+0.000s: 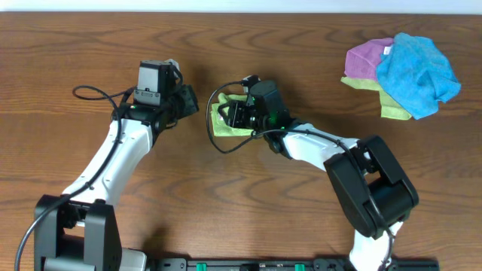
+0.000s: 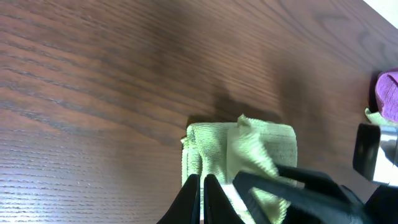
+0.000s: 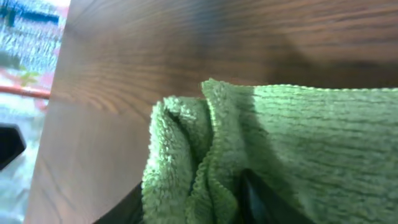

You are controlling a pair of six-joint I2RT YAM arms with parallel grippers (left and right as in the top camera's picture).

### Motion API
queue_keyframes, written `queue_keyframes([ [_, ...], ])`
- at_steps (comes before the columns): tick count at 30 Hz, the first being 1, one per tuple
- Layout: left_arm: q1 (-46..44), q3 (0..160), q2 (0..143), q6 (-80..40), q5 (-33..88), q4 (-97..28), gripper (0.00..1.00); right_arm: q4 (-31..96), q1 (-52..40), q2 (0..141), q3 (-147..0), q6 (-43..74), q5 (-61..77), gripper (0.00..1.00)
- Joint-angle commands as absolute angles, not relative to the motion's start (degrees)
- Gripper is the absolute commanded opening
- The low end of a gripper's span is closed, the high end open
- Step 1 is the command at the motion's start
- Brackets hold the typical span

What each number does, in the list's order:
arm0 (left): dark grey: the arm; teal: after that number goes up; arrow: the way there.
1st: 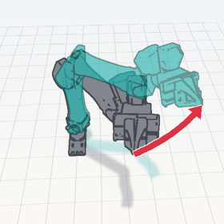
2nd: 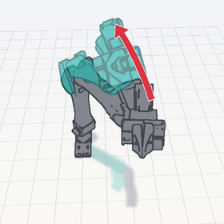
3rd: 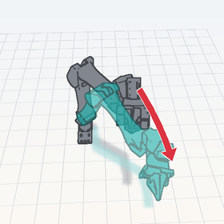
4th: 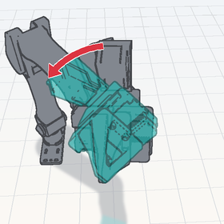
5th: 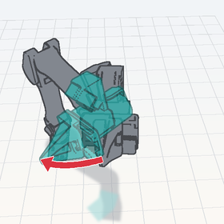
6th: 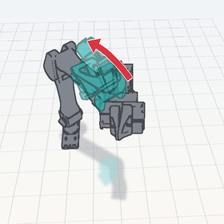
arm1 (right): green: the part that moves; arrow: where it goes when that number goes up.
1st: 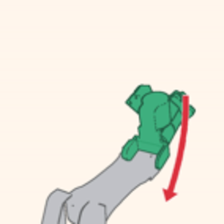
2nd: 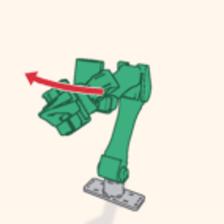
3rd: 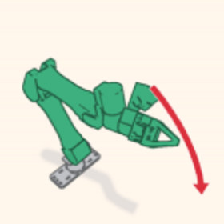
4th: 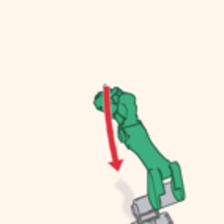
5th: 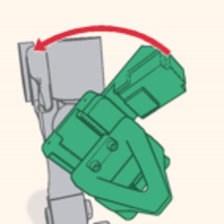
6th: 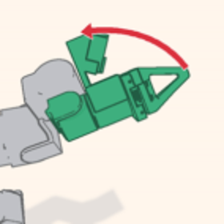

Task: Fold the cloth
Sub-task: 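Lay the right end onto the left half and open the right gripper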

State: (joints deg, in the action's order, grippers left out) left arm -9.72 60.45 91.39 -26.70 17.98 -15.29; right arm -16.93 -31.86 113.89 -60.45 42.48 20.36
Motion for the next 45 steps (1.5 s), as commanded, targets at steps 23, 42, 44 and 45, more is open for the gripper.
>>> queue_keyframes([
  [23, -4.40, 60.29, 87.92, -25.76, 17.65, -16.01, 0.14, -20.21, -33.04, 114.10, -61.87, 42.15, 39.38, 0.58],
  [42, -4.38, 60.29, 82.74, -25.69, 19.90, -16.08, 0.96, -16.53, -20.82, 104.86, -61.87, 35.18, 36.93, 0.74],
  [44, -4.38, 60.29, 82.63, -25.69, 21.26, -16.08, 0.96, -13.08, -19.44, 102.69, -61.87, 32.84, 35.81, 0.75],
  [45, -4.38, 60.29, 82.63, -25.69, 22.44, -16.08, 0.96, -10.90, -18.72, 101.36, -61.87, 31.44, 35.27, 0.77],
])
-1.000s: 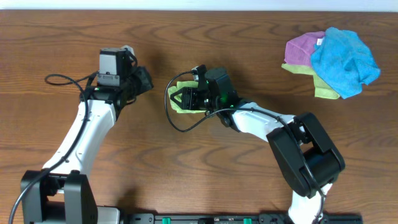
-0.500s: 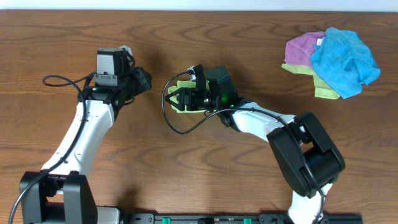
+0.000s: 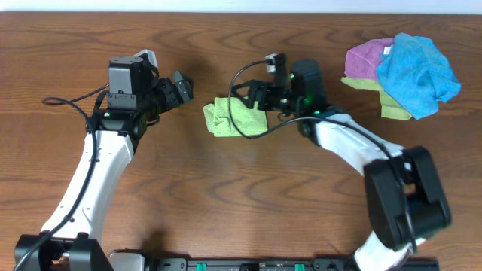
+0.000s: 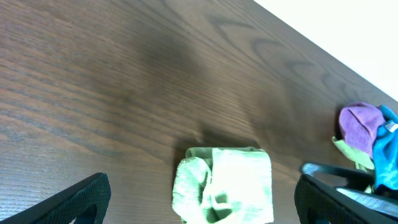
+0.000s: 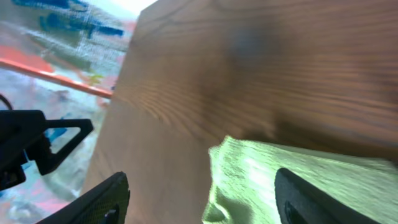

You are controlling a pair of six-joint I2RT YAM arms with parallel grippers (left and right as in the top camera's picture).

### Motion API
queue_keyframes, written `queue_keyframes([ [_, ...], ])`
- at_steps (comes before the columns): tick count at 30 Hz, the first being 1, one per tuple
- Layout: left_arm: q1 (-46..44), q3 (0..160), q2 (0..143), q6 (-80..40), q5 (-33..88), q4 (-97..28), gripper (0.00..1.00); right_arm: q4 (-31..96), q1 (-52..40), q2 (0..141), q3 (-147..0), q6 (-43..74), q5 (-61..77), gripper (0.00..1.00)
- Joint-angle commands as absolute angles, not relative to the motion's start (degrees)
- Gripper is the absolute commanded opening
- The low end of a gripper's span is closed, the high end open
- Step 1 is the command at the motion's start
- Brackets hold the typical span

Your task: Fold the cloth

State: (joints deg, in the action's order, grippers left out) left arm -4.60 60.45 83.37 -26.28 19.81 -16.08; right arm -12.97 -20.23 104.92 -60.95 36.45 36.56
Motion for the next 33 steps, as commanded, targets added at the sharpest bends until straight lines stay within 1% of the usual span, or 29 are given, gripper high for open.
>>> queue_keyframes([
  [1, -4.38, 60.29, 82.63, -25.69, 23.07, -16.12, 0.96, -8.60, -18.06, 99.83, -61.87, 29.93, 34.81, 0.78],
  [8, -4.40, 60.29, 82.63, -25.71, 25.63, -16.53, 0.96, 7.49, -15.29, 90.61, -61.87, 21.96, 31.83, 0.80],
  [13, -4.40, 60.29, 82.63, -25.71, 25.63, -18.20, 0.96, 13.32, -16.86, 90.63, -61.87, 20.69, 31.94, 0.81],
  [18, -4.40, 60.29, 82.63, -25.71, 26.98, -18.59, 0.95, 8.75, -22.24, 96.40, -61.87, 20.97, 31.94, 0.81],
  [21, -4.40, 60.29, 82.50, -25.71, 27.11, -18.70, 0.96, 3.84, -25.19, 100.57, -61.87, 23.99, 31.94, 0.81],
  [25, -4.08, 60.29, 81.65, -25.71, 27.09, -18.76, 0.96, 0.01, -27.66, 105.78, -61.87, 27.18, 32.21, 0.81],
  [33, -0.51, 60.29, 78.85, -25.71, 27.09, -18.85, 0.96, -4.29, -30.11, 111.22, -61.87, 28.40, 32.34, 0.80],
])
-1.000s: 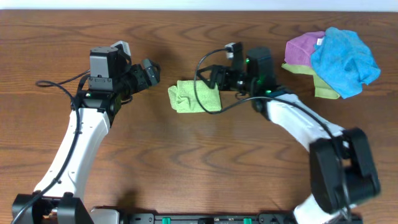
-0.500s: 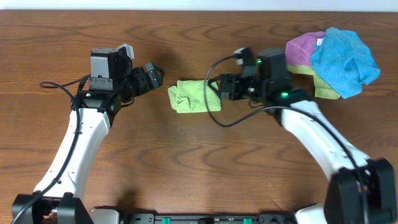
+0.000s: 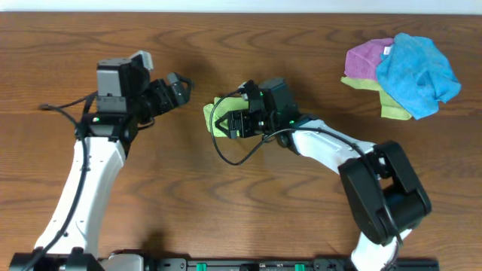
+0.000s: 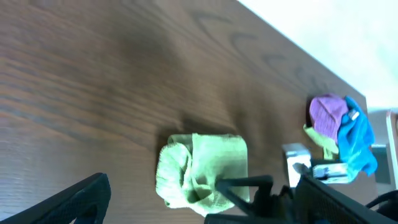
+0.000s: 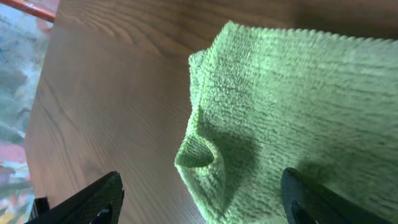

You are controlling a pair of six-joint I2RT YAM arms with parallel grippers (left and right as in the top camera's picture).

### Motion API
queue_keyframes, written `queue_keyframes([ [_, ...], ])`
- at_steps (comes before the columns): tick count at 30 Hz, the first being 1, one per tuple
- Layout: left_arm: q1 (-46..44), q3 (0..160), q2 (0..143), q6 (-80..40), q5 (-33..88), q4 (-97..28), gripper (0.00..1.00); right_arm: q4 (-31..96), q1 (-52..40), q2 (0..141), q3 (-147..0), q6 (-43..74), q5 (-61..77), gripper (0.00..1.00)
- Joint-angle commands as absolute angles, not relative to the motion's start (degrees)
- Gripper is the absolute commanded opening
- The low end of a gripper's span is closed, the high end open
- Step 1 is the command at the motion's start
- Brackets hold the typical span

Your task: Fold the cloth

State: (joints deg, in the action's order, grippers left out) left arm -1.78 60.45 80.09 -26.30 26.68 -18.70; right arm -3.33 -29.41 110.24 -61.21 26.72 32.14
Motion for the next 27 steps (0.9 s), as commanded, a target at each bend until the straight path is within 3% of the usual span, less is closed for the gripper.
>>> queue_keyframes([
  [1, -0.12, 60.29, 78.67, -25.71, 27.14, -18.87, 0.96, -5.06, -30.20, 111.46, -61.87, 28.80, 32.38, 0.80],
  [27, 1.54, 60.29, 78.52, -25.69, 28.12, -19.49, 0.96, -10.52, -35.88, 113.49, -61.91, 32.58, 34.89, 0.78],
])
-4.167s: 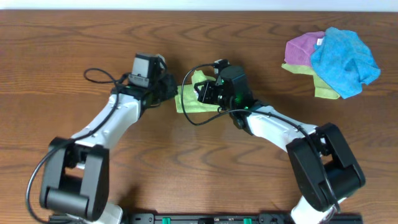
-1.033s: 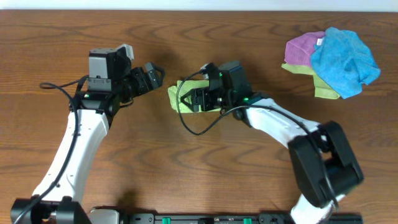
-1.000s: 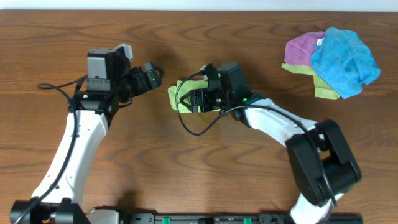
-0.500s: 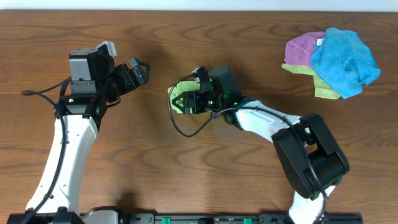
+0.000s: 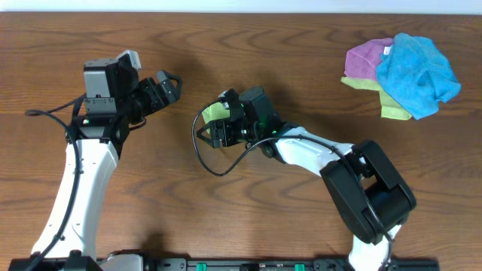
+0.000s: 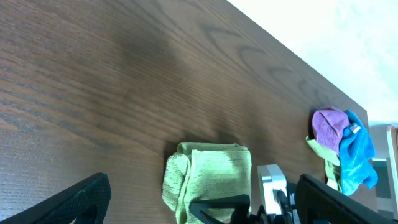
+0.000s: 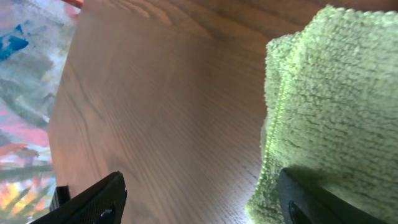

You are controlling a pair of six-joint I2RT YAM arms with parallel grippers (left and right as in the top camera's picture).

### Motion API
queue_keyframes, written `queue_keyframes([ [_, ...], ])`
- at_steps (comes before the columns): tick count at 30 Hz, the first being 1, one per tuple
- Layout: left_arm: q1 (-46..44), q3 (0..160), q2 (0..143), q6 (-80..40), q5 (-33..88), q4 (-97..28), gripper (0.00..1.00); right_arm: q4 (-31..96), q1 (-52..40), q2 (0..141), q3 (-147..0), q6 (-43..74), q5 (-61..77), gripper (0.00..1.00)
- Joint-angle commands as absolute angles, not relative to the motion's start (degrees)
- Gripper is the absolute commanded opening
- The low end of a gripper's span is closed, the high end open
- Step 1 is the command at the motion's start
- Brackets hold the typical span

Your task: Fold the cloth

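Observation:
The green cloth lies folded into a small square on the wood table, with a thick rolled edge on its left. In the overhead view only its upper left corner shows from under my right gripper. That gripper hangs low over the cloth's left edge, open; in its wrist view one finger sits on the cloth and the other stands over bare wood. My left gripper is open, raised and well to the left of the cloth, holding nothing.
A heap of purple, blue and green cloths lies at the back right. The right arm's black cable loops over the table in front of the cloth. The table's far edge meets a white wall.
My right gripper has moved left over the cloth and now straddles its left edge, still open. The left arm has drawn back a little further left. The cloth has not moved.
At first both grippers were down at the green cloth, the left one shut at its left edge. Then both stood open and back from it, the cloth lying folded on its own. The right gripper then returned over the cloth, and now sits at its left edge.

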State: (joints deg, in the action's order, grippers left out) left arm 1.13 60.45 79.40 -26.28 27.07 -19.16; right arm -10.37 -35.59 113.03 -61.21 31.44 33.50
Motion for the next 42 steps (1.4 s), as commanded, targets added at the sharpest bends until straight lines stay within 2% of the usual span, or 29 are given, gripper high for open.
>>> queue_keyframes([
  [1, 1.54, 60.29, 78.52, -25.69, 28.12, -19.46, 0.96, -10.50, -35.94, 113.49, -61.91, 32.58, 34.72, 0.78],
  [21, 1.58, 60.29, 78.52, -25.69, 28.10, -19.46, 0.95, -9.28, -36.25, 113.49, -61.91, 32.42, 32.82, 0.80],
  [29, 1.93, 60.29, 76.93, -25.69, 28.16, -19.57, 0.96, -11.79, -33.19, 108.77, -61.93, 30.28, 34.28, 0.91],
  [33, 3.99, 60.29, 75.05, -25.63, 28.21, -22.22, 0.96, -3.81, -29.50, 103.94, -61.93, 25.50, 31.64, 0.99],
  [42, 6.52, 60.27, 74.13, -23.86, 33.50, -26.85, 0.96, 16.34, -21.06, 88.99, -61.93, 12.16, 26.72, 0.99],
])
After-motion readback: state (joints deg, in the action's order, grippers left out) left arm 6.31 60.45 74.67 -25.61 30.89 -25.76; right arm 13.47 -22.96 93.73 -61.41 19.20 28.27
